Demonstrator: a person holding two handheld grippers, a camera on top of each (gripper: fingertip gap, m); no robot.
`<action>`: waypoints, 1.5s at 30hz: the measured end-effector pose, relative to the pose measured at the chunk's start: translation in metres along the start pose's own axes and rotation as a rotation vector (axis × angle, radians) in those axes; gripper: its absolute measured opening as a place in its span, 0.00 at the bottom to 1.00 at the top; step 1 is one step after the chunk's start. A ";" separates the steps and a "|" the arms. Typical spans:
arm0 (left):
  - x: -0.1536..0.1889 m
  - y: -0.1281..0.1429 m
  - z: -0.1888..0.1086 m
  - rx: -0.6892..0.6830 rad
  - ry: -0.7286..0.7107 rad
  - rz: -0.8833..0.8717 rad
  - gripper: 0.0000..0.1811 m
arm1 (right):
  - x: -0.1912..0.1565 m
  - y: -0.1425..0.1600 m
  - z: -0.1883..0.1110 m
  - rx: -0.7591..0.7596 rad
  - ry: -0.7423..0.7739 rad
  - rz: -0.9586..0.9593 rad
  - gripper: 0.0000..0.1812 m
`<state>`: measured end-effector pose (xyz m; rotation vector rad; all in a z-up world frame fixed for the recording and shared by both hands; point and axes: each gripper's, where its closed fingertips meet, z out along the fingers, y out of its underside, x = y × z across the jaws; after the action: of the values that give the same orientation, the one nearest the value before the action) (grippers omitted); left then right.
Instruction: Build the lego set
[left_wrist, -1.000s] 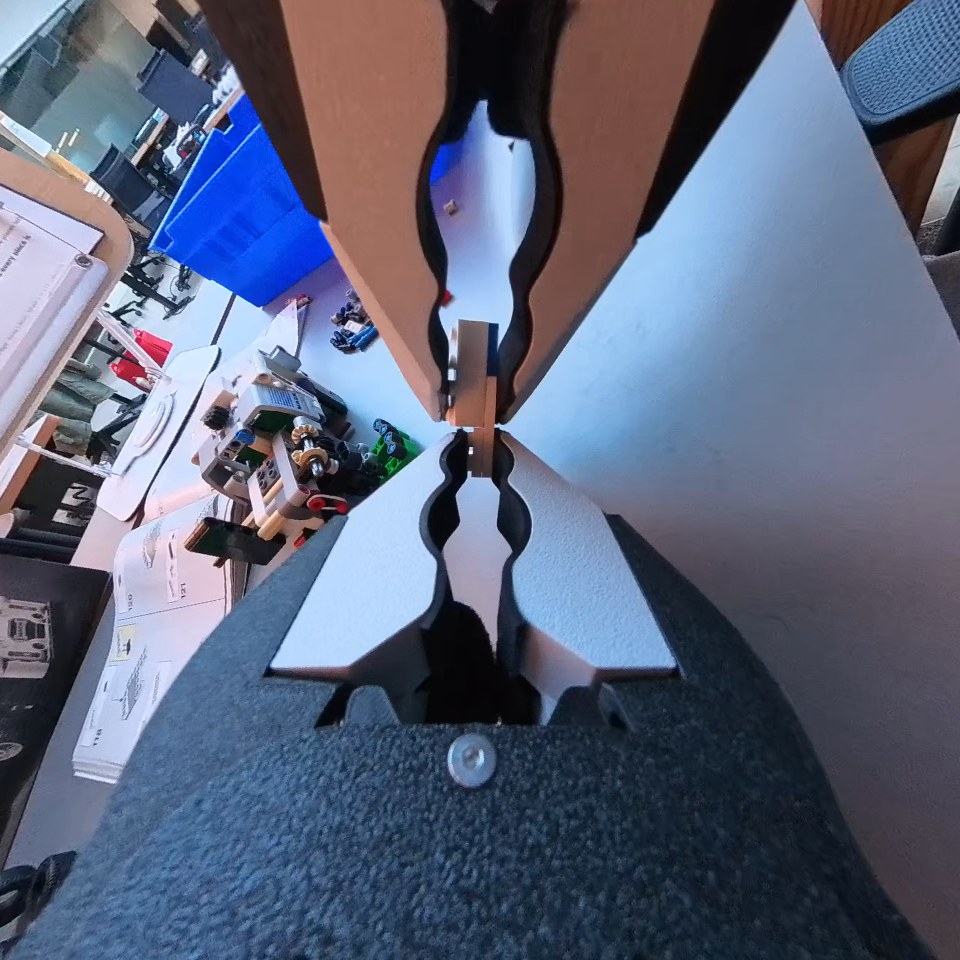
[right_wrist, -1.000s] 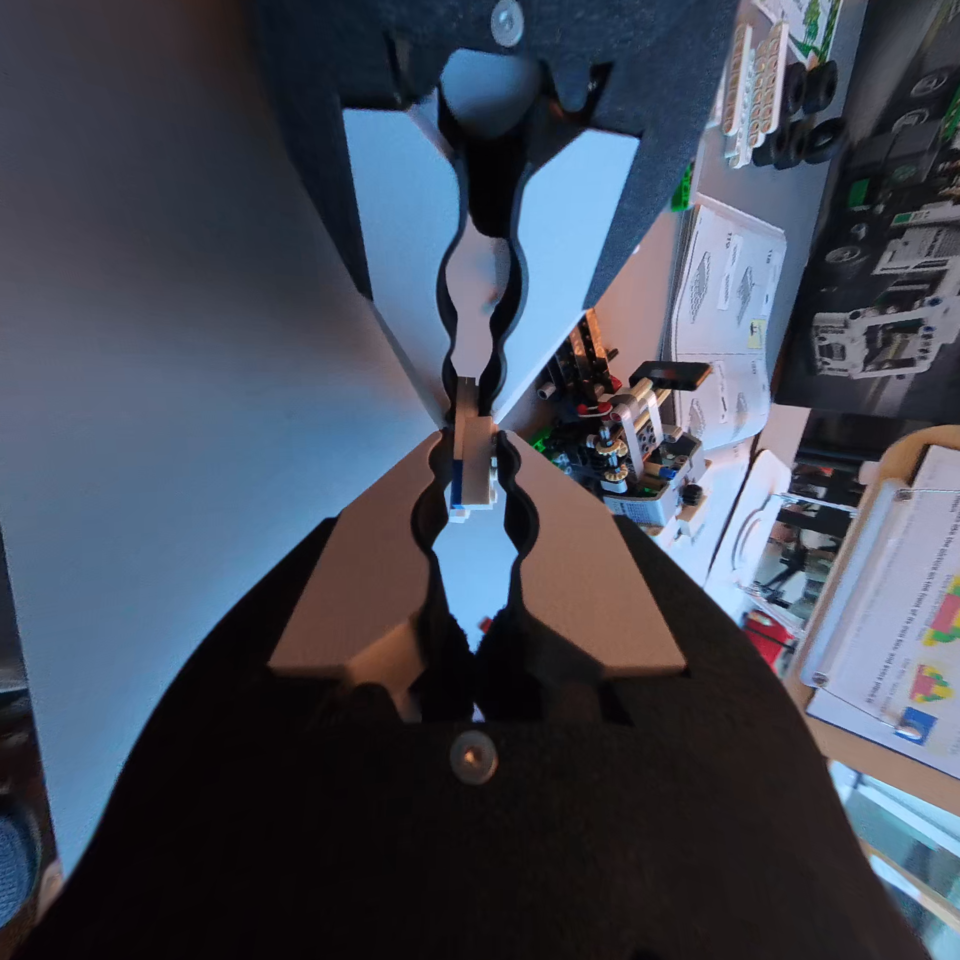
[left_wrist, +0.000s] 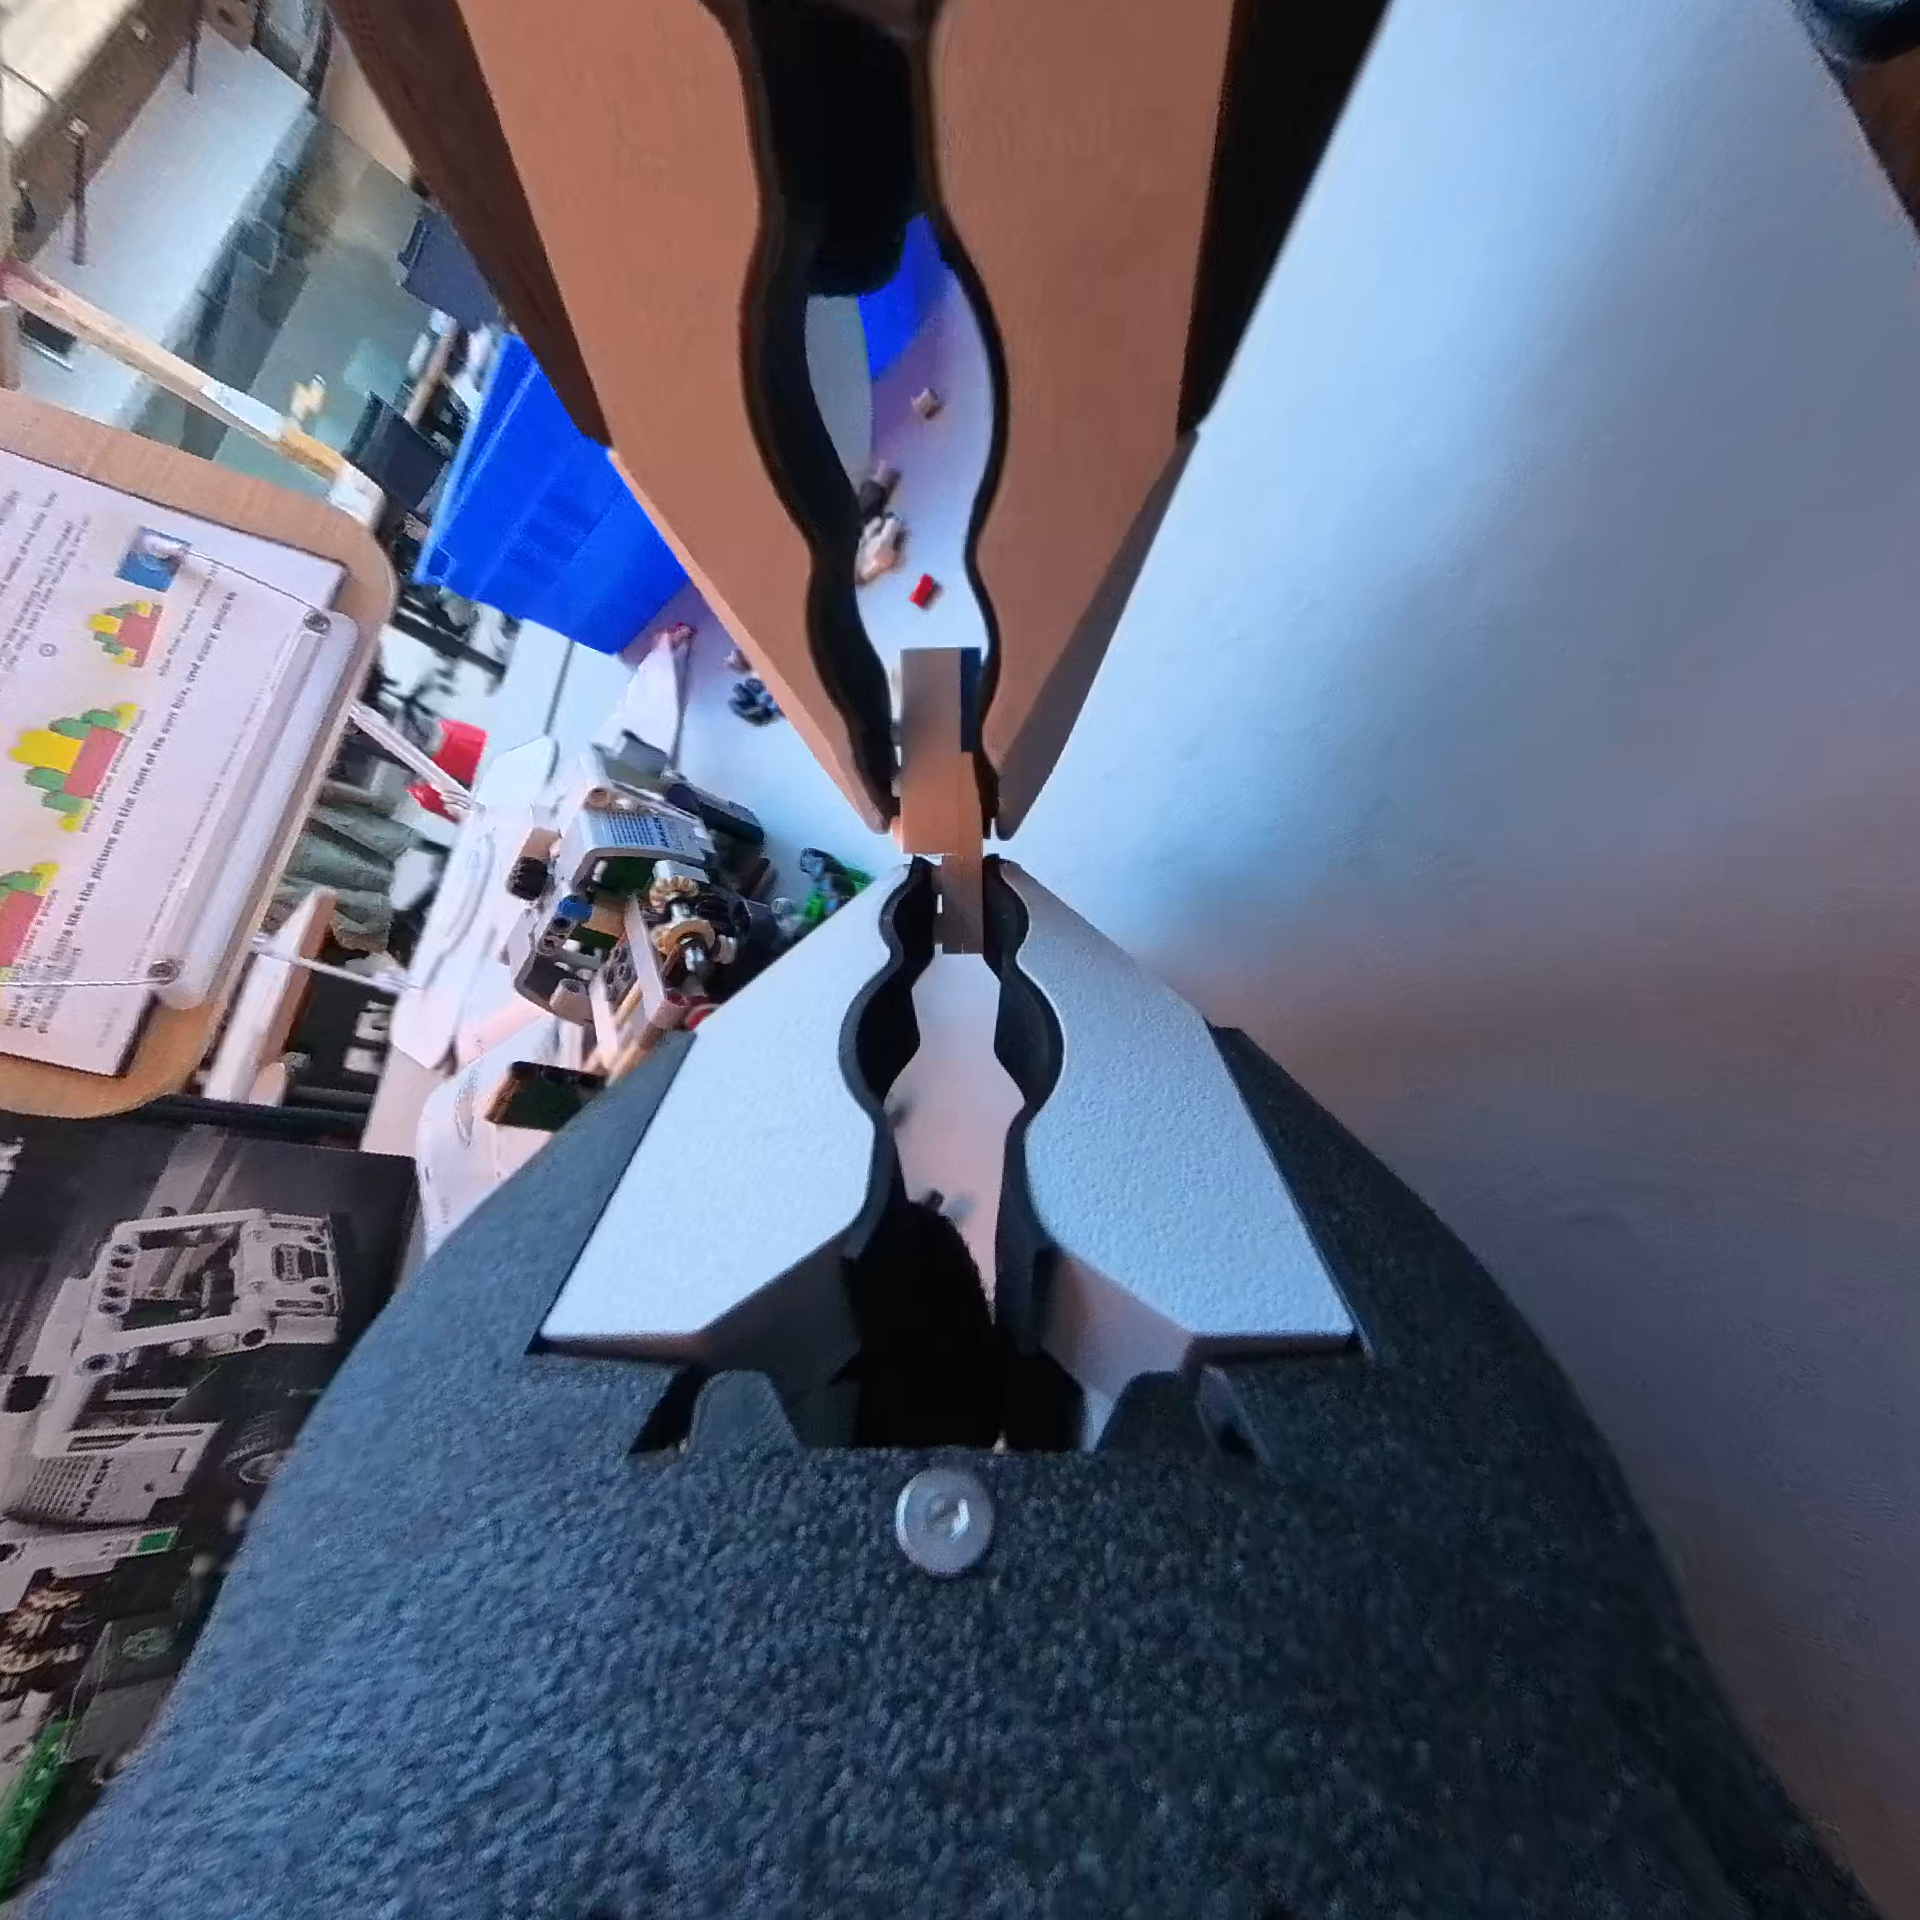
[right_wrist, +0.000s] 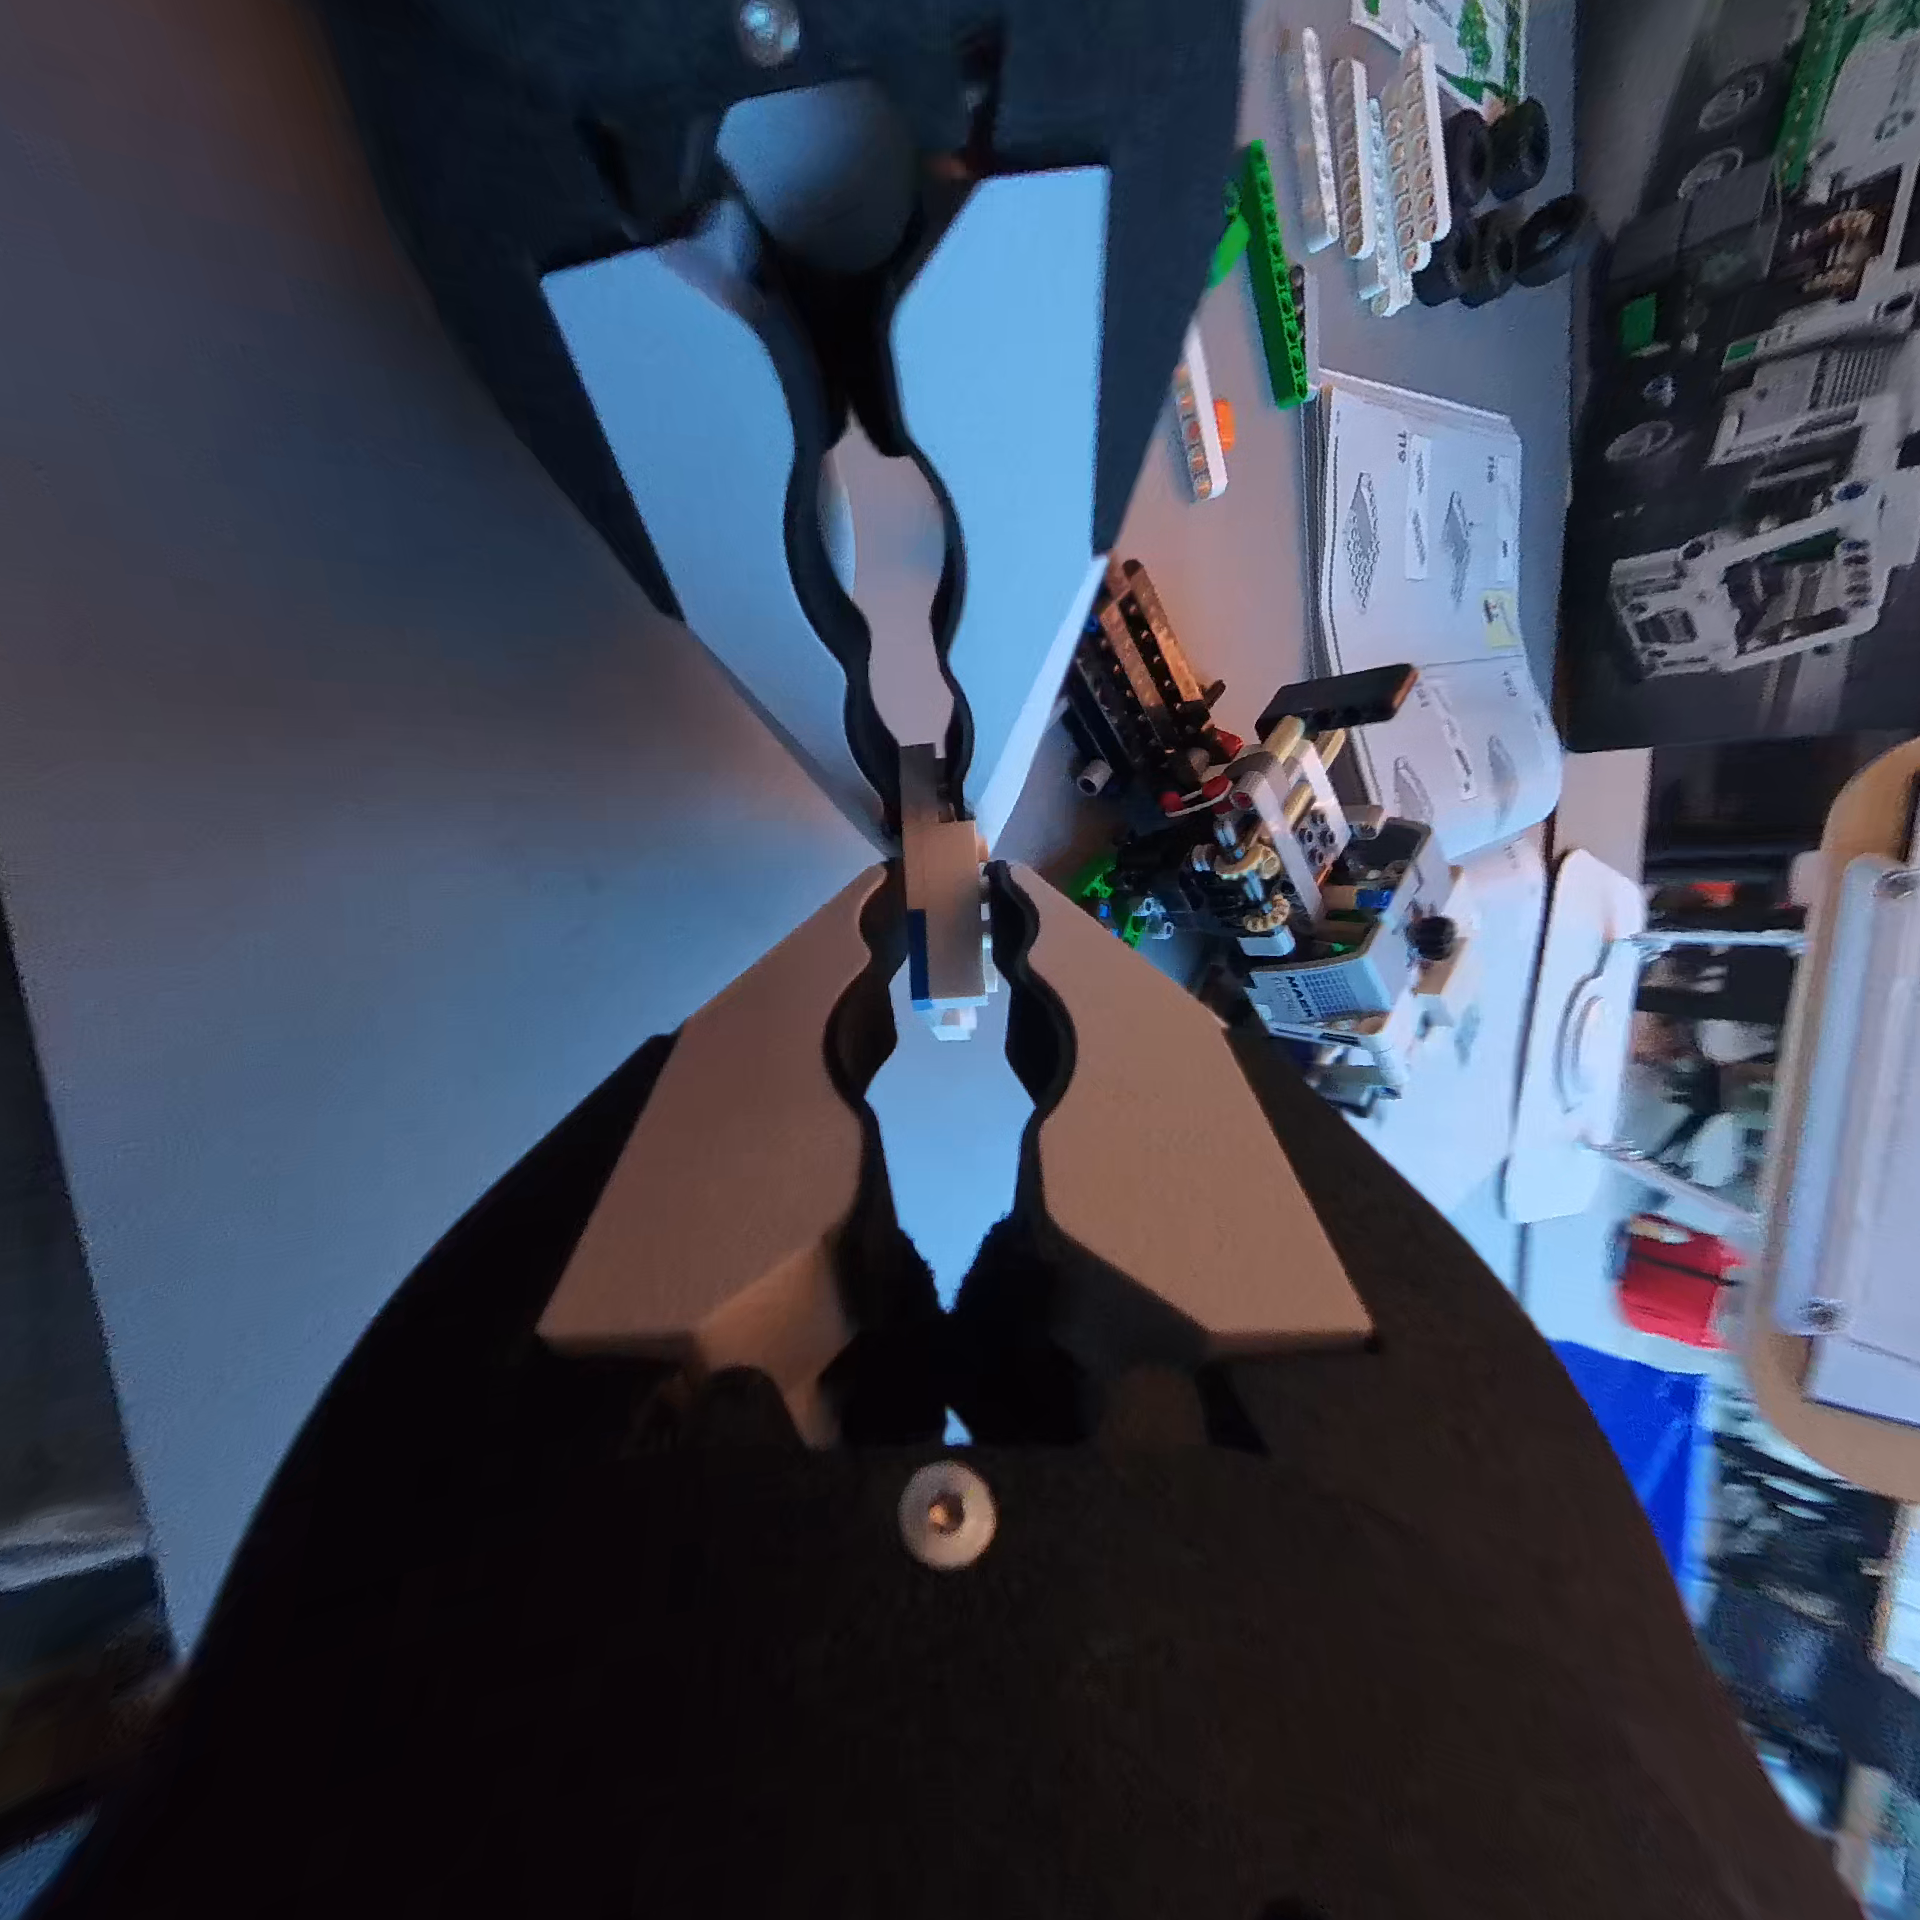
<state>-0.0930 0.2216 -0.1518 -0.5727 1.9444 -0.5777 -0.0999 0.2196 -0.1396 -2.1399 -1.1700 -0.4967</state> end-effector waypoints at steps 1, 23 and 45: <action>-0.003 -0.001 -0.001 0.018 -0.021 0.020 0.04 | 0.001 -0.002 -0.001 0.024 -0.008 0.059 0.08; 0.004 -0.093 -0.059 0.656 -0.182 0.429 0.03 | -0.009 -0.028 -0.082 0.997 -1.344 1.194 0.19; -0.021 0.033 -0.040 0.014 -0.016 -0.431 0.14 | 0.008 0.030 0.015 0.525 -0.447 1.557 0.05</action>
<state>-0.1256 0.2663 -0.1418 -0.9955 1.8059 -0.8503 -0.0701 0.2228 -0.1568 -1.9992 0.3956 0.8932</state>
